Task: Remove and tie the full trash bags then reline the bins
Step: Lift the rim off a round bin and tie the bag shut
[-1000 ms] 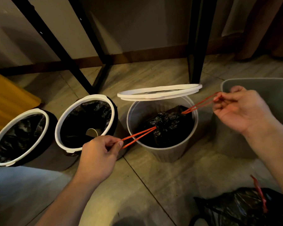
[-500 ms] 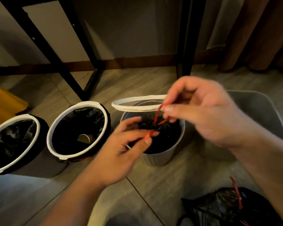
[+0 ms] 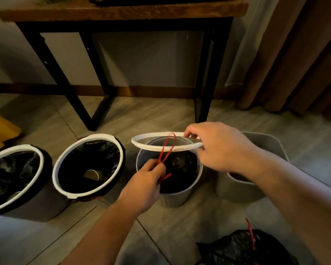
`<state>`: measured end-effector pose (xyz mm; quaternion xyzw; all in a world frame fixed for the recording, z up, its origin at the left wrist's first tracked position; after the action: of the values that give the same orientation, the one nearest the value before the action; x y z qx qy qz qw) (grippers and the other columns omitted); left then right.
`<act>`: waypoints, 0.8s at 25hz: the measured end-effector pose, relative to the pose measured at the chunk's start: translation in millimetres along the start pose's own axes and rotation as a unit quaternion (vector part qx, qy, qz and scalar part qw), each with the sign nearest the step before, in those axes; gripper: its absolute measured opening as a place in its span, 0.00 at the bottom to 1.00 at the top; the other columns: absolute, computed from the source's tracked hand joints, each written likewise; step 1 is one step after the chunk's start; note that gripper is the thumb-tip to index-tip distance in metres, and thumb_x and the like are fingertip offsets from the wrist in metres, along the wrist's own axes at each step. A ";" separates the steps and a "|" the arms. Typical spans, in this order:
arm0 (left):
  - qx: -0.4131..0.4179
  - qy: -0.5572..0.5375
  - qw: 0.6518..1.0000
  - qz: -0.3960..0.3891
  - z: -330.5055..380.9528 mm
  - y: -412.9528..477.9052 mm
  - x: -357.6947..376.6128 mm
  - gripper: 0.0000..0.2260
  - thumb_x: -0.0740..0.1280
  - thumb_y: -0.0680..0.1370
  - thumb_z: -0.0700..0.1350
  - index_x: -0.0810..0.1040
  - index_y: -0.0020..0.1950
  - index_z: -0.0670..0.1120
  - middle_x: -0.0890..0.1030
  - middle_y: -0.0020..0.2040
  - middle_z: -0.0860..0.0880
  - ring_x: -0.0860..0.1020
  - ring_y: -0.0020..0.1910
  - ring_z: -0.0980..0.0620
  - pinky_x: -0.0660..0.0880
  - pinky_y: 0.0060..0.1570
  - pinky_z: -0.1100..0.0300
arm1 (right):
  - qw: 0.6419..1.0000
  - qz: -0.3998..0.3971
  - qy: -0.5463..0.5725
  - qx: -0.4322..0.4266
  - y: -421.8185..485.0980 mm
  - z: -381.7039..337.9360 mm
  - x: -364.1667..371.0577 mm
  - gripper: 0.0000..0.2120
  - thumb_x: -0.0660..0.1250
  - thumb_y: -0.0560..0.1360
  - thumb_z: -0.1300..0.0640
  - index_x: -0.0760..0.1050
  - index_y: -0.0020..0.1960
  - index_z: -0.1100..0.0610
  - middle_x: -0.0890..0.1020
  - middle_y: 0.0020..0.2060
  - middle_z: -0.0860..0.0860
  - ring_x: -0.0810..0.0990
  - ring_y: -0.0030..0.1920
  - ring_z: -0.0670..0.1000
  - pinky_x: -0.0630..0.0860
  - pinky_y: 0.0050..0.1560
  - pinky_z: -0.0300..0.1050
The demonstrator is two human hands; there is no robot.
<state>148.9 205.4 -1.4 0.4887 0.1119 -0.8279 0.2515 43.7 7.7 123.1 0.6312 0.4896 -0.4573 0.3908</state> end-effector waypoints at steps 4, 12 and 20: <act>-0.065 -0.028 0.997 0.030 -12.0 -0.3 1.9 0.21 0.73 0.71 0.38 0.69 0.59 0.48 0.79 0.58 0.44 0.80 0.55 0.38 0.78 0.47 0.49 | 0.983 -0.155 -0.080 0.063 31.3 0.3 34.2 0.20 0.72 0.74 0.56 0.76 0.65 0.45 0.80 0.53 0.48 0.81 0.53 0.54 0.83 0.48 0.53; -0.143 -0.007 0.990 0.001 -24.0 12.1 -15.1 0.13 0.69 0.78 0.42 0.77 0.62 0.45 0.85 0.54 0.37 0.82 0.56 0.33 0.79 0.52 0.45 | 0.992 -0.054 -0.050 0.102 41.6 6.4 36.0 0.10 0.70 0.75 0.59 0.76 0.51 0.45 0.75 0.41 0.46 0.75 0.37 0.50 0.68 0.32 0.43; -0.078 -0.229 0.956 0.166 14.7 4.7 -83.3 0.10 0.75 0.75 0.41 0.78 0.51 0.52 0.83 0.42 0.53 0.81 0.43 0.54 0.78 0.44 0.62 | 0.983 0.069 0.121 0.123 43.5 29.9 39.5 0.04 0.71 0.76 0.53 0.81 0.49 0.44 0.82 0.42 0.42 0.80 0.43 0.46 0.77 0.41 0.43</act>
<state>173.2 220.7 78.2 0.2767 0.0326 -0.8529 0.4415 84.4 -19.5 78.9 0.7572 0.4285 -0.4066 0.2788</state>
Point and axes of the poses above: each hand's wrist, its own y-axis towards the middle knuckle, its own x-axis out of the palm, z = x × y, the point moved 2 cm from there along y, towards the middle knuckle
